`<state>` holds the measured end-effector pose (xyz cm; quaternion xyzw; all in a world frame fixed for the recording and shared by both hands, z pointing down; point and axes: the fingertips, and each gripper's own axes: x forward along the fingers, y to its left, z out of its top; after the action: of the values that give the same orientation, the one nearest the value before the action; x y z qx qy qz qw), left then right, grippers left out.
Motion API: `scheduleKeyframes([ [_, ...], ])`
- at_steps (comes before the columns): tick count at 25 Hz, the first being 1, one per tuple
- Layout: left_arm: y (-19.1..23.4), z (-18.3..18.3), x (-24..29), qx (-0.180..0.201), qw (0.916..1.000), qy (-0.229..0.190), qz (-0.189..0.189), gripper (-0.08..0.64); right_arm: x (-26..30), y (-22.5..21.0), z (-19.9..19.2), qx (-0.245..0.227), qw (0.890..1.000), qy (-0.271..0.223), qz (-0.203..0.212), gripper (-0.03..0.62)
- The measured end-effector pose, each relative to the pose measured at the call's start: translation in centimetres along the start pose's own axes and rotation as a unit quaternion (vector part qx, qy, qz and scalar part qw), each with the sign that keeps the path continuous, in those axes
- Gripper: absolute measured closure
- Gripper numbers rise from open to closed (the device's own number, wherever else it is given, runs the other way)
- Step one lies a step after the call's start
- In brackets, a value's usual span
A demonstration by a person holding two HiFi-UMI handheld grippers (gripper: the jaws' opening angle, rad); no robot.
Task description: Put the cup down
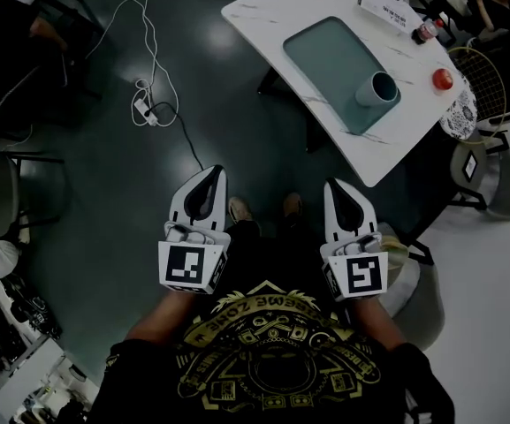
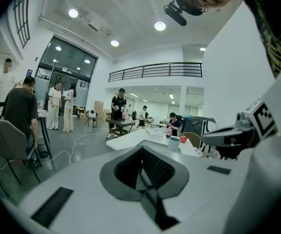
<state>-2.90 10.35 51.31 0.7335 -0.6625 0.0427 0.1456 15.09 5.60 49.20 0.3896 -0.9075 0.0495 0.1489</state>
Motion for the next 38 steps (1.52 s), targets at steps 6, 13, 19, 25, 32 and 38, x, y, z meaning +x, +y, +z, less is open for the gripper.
scheduleKeyframes([
  [6, -2.7, 0.5, 0.7, 0.017, 0.9998, -0.005, -0.011, 0.549, -1.2, 0.4, -0.6, 0.001, 1.0, -0.004, 0.021, 0.584],
  [13, -4.4, 0.3, 1.5, 0.022, 0.9997, 0.002, -0.015, 0.548, -1.9, -1.0, -2.3, 0.002, 1.0, 0.008, 0.019, 0.586],
  [19, -4.8, 0.5, 1.9, 0.017, 0.9998, -0.001, -0.014, 0.549, -2.1, -1.3, -3.4, -0.003, 1.0, 0.011, 0.02, 0.588],
  [25, -5.3, 1.1, 3.0, 0.012, 0.9997, -0.006, -0.019, 0.549, -1.5, -1.5, -2.7, -0.015, 0.999, 0.018, 0.03, 0.588],
  [32, -5.6, 1.0, 3.5, 0.01, 0.9998, -0.009, -0.017, 0.548, -1.4, -2.0, -2.4, -0.021, 0.999, 0.016, 0.034, 0.588],
  [38, -5.5, 1.1, 4.1, 0.009, 0.9998, -0.007, -0.013, 0.549, -0.9, -2.4, -2.3, -0.022, 0.999, 0.019, 0.038, 0.588],
])
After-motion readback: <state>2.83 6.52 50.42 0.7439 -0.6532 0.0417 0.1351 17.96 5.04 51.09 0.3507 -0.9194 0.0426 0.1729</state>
